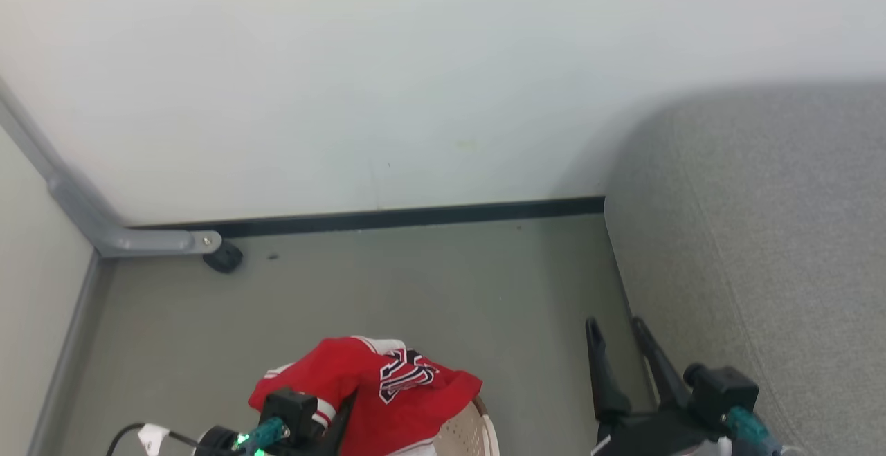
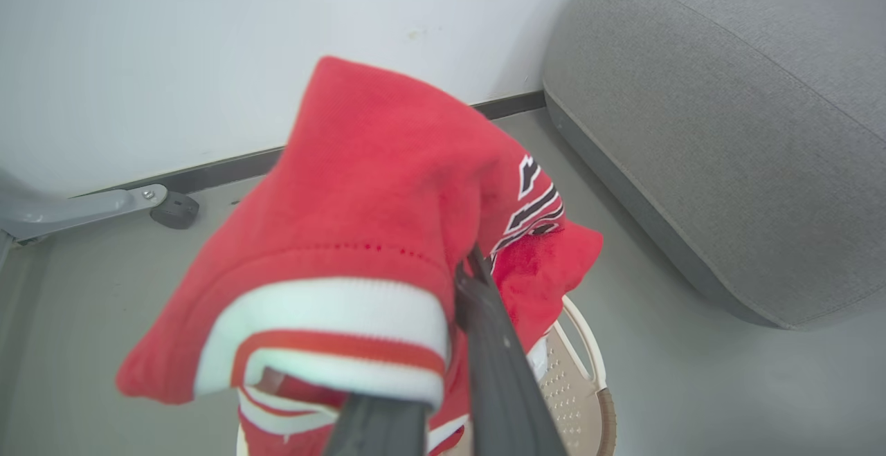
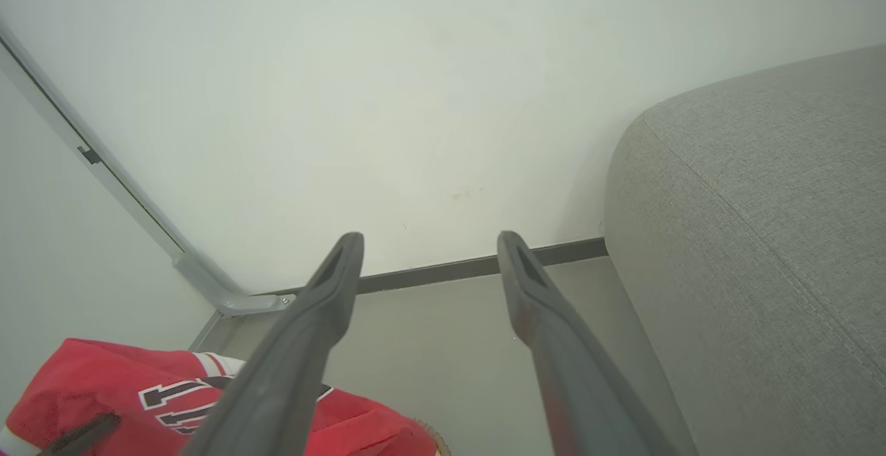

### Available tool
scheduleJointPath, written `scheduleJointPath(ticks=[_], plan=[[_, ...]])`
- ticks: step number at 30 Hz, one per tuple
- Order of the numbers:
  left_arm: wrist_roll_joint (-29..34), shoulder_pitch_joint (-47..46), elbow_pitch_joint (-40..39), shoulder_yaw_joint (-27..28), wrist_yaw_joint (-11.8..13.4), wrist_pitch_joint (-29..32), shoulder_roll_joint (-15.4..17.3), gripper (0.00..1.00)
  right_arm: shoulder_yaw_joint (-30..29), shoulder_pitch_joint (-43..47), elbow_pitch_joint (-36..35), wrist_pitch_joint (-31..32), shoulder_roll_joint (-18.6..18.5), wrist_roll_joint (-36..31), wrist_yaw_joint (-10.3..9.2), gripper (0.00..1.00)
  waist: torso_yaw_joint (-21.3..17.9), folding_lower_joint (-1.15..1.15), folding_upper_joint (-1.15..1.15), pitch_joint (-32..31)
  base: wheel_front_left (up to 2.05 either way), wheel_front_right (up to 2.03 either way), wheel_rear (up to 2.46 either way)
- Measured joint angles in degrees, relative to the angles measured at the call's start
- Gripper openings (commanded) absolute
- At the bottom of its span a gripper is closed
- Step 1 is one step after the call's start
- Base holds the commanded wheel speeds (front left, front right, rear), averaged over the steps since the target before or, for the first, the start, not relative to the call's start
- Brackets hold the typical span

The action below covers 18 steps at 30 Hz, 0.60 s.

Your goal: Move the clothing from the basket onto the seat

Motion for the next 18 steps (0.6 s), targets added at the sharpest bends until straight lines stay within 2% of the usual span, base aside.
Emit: scheduleJointPath(ticks=[5,10,16,18], plan=[[0.0,3.86,-2.97,0.83,1.21,0.0,-0.2,0.0,0.69,4.14,-0.15,0.0,-0.43,-1.51,2.64,1.0,0.46,-0.01,0.0,-4.08,0.0,0.0,0.0],[0.16,6.14,-6.99,1.8,2.53,0.0,-0.27,0.0,1.18,5.88,-0.99,0.01,-1.54,-3.44,4.43,1.0,0.9,0.0,0.0,-7.31,0.0,0.0,0.0],[1.12,7.87,-11.02,2.18,3.2,0.0,-0.13,0.0,1.59,7.2,-1.54,0.01,-1.72,-4.99,4.94,1.0,0.93,0.0,0.01,-8.13,0.0,0.0,0.0],[1.65,8.14,-12.32,2.22,3.59,0.0,0.22,0.0,2.18,7.37,-1.52,0.01,-1.87,-5.72,5.7,1.0,0.89,0.01,0.01,-8.04,0.0,0.0,0.0]])
